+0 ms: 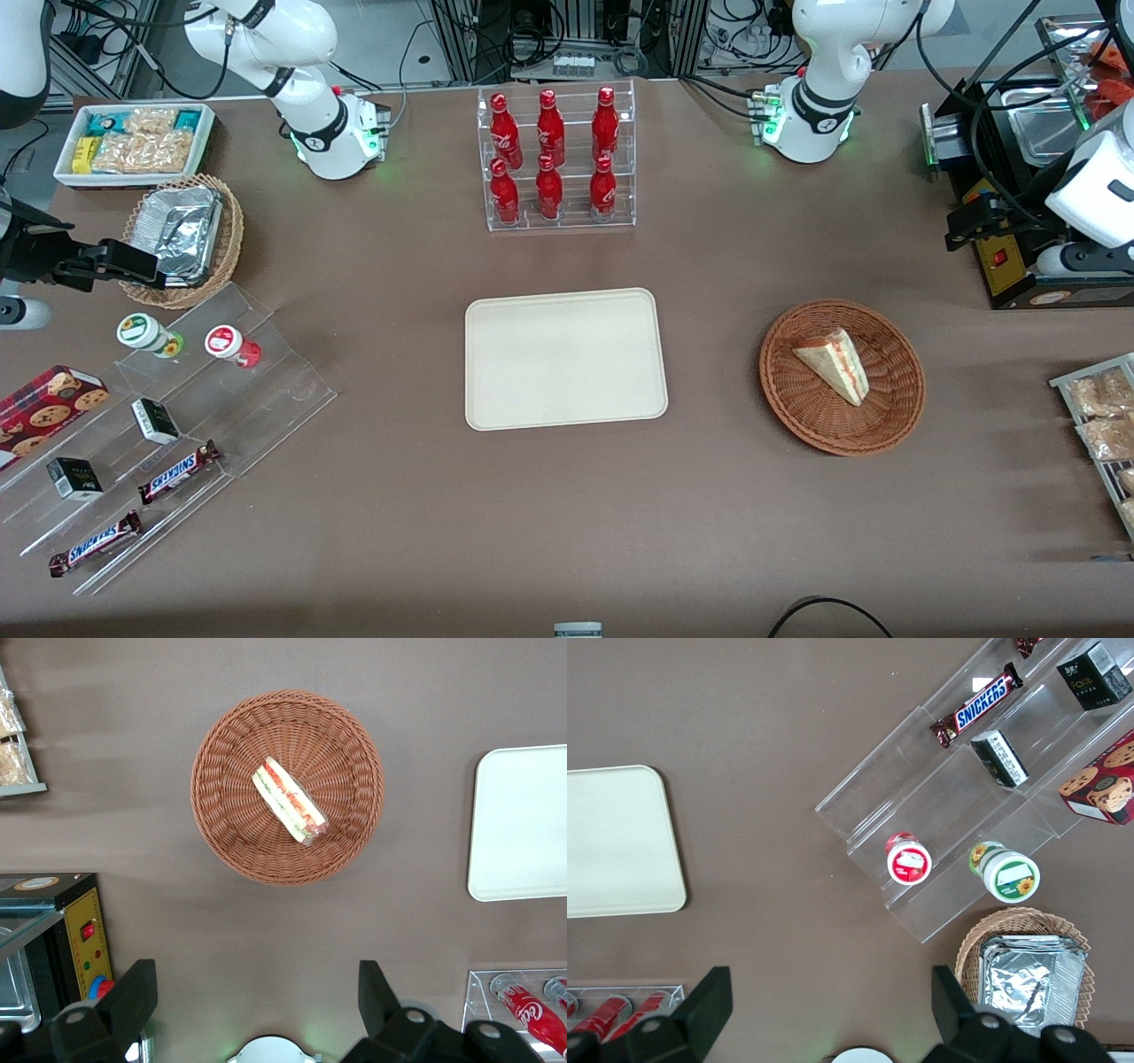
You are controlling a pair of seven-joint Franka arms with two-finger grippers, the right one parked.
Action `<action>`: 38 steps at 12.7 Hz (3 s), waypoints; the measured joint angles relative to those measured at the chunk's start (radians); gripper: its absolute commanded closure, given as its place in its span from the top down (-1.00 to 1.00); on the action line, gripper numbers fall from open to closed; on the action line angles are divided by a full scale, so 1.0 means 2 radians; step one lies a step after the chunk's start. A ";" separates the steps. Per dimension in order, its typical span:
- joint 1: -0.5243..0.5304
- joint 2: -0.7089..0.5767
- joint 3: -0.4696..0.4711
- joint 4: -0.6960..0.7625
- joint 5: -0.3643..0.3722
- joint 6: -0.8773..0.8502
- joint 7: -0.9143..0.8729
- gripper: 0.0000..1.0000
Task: Place sandwich from basket to tray
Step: 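Move the left gripper over the wicker basket above the sandwich, then lower the open left gripper around the wrapped sandwich in the basket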
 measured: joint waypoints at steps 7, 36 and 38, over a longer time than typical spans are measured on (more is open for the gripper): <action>0.000 0.008 0.000 -0.001 0.000 0.016 0.000 1.00; -0.015 0.083 -0.005 -0.232 -0.002 0.329 -0.316 1.00; -0.022 0.090 -0.006 -0.232 -0.002 0.339 -0.352 1.00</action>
